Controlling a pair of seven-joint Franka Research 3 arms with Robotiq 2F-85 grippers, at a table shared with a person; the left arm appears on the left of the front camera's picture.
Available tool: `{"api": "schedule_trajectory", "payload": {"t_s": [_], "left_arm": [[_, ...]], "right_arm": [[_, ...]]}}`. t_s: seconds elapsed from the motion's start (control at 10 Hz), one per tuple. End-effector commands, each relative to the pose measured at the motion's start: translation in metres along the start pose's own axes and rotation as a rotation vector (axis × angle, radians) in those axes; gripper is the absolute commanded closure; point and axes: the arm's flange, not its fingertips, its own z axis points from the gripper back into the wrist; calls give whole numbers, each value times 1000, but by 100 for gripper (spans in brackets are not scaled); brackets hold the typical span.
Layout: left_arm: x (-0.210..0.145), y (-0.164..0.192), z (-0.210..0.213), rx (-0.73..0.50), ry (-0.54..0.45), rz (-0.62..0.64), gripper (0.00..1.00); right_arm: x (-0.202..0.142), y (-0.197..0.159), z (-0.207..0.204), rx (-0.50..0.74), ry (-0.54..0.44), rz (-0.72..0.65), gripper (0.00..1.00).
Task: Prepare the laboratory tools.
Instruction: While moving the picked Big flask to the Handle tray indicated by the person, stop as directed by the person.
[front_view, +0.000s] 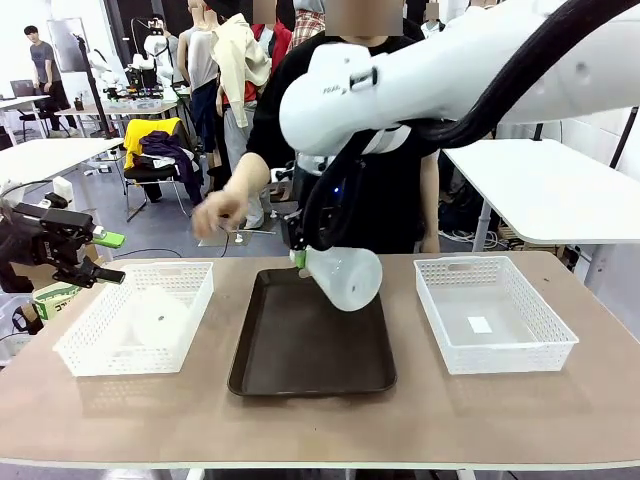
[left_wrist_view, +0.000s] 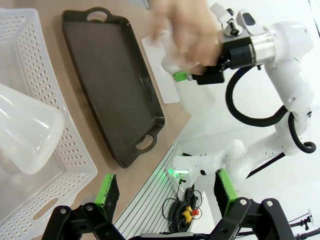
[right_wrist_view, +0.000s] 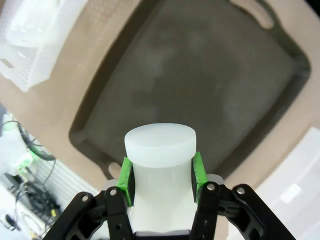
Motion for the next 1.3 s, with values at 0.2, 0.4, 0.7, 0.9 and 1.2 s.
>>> {"api": "schedule_trajectory", "payload": {"t_s": [0.2, 0.4, 0.7, 0.9, 1.2], "left_arm": [[0, -1, 2, -5, -7, -4, 0], [0, -1, 2, -5, -7, -4, 0], [0, -1, 2, -5, -7, -4, 0], [0, -1, 2, -5, -7, -4, 0], [0, -1, 2, -5, -7, -4, 0]], "right_arm": [[26, -2, -46, -3, -29, 38, 100], [27, -4, -42, 11, -23, 10, 100], [24, -4, -54, 8, -12, 19, 100], [24, -4, -54, 8, -12, 19, 100], [24, -4, -54, 8, -12, 19, 100]]}}
